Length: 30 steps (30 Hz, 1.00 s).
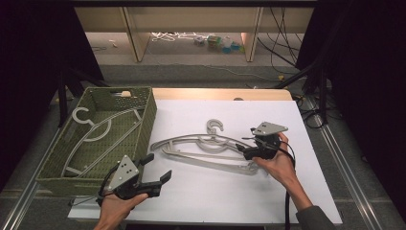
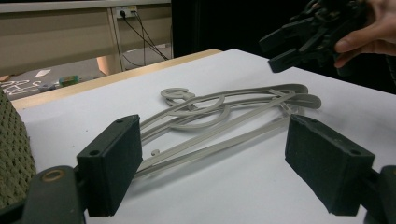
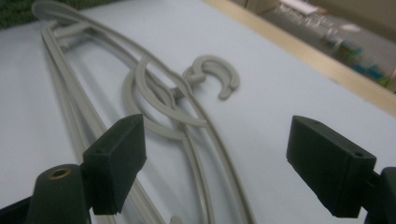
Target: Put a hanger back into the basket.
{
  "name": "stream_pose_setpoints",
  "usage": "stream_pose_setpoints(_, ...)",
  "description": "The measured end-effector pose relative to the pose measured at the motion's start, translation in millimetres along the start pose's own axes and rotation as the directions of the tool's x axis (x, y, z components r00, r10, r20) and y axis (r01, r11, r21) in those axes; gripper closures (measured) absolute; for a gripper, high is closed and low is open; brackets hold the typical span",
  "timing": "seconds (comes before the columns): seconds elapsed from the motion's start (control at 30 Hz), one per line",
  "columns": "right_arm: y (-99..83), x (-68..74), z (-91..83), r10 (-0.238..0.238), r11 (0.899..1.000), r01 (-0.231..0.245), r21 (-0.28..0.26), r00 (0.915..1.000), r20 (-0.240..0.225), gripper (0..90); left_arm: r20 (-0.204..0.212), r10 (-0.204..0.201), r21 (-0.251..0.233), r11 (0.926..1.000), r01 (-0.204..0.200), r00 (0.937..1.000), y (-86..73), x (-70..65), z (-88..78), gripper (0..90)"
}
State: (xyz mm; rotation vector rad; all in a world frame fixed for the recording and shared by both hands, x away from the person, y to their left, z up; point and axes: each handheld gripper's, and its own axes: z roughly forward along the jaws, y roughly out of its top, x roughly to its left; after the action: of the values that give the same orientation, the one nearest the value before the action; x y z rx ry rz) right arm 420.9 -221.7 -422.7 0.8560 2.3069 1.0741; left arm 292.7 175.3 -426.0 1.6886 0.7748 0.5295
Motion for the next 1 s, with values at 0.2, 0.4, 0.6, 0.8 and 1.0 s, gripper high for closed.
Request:
stream_pose_setpoints(0.2,4.3,-13.6,22.5,-0.003,0.997,0.003,0.083,1.0,-0.002,28.4,0.004,-0.006,-0.007,1.0,0.006,1.0,0.1,-0.5,0.1,18.6)
stream_pose_setpoints(0.4,5.2,-22.3,46.8,-0.033,0.988,0.035,0.152,0.9993,-0.019,32.8,0.008,-0.007,-0.014,0.9999,0.007,0.9999,0.0,0.0,0.3,18.9)
stream_pose_setpoints(0.6,2.0,-27.5,61.4,-0.067,0.976,0.075,0.203,0.9966,-0.048,41.7,0.01,-0.005,-0.011,0.9999,0.005,0.9999,0.0,-0.1,0.2,19.4)
stream_pose_setpoints(0.8,-2.8,-31.8,65.3,-0.075,0.969,0.089,0.229,0.9947,-0.071,45.2,-0.004,-0.008,0.002,1.0,0.008,1.0,-0.2,-0.3,-0.2,19.8)
stream_pose_setpoints(1.0,-3.2,-32.3,71.8,-0.113,0.956,0.137,0.258,0.988,-0.105,51.6,-0.008,-0.013,0.006,0.9999,0.013,0.9999,-0.3,-0.1,-0.2,20.0)
